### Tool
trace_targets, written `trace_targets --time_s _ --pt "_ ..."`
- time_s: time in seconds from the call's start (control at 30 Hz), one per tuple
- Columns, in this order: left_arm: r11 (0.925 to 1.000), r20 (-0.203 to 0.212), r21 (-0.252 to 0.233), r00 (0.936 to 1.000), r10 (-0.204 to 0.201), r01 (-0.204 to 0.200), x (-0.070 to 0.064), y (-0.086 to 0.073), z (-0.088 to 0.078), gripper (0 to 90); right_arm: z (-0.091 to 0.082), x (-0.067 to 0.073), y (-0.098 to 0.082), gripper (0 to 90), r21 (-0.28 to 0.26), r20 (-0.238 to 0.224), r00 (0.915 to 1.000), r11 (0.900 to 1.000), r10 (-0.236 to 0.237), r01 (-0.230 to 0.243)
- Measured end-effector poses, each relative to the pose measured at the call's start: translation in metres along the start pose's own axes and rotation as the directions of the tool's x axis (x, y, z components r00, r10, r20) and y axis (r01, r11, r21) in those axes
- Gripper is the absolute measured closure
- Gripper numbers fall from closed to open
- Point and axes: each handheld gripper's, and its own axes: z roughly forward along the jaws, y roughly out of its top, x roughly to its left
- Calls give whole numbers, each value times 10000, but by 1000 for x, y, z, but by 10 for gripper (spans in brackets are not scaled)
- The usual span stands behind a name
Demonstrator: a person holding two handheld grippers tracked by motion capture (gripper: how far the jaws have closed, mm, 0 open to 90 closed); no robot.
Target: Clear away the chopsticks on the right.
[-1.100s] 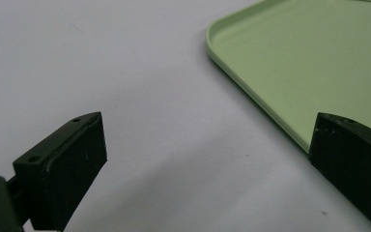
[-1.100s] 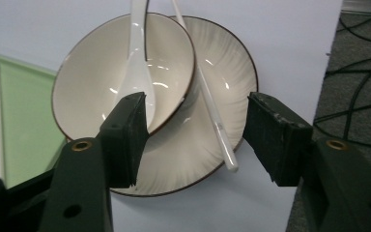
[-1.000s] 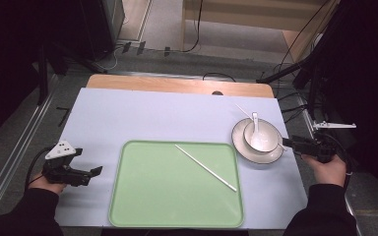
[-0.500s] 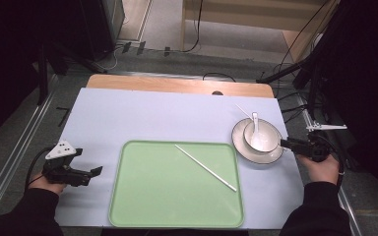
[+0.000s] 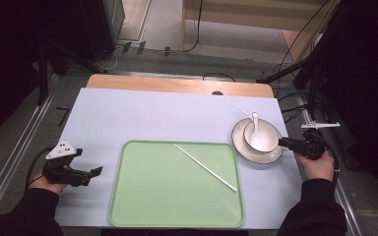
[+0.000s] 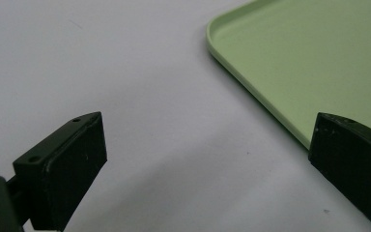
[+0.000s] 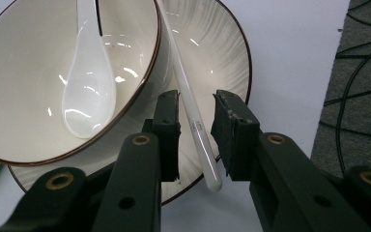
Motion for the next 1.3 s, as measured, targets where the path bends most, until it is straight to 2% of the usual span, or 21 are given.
trace_targets --time_s 0.23,0.87,1.0,1.3 --pt "10000 -11 22 10000 13 -13 0 0 0 0 8 -1 2 734 339 -5 10000 9994 56 -56" --pt "10000 29 43 10000 34 -34 -1 0 1 0 20 -3 2 789 806 -279 9995 9967 123 -100" --pt "10000 4 40 10000 37 -37 -1 0 0 0 21 -3 1 826 824 -393 9991 9965 147 -114" --pt "10000 -6 26 10000 34 -34 -1 0 0 0 19 -7 0 837 852 -694 9968 9958 395 -335"
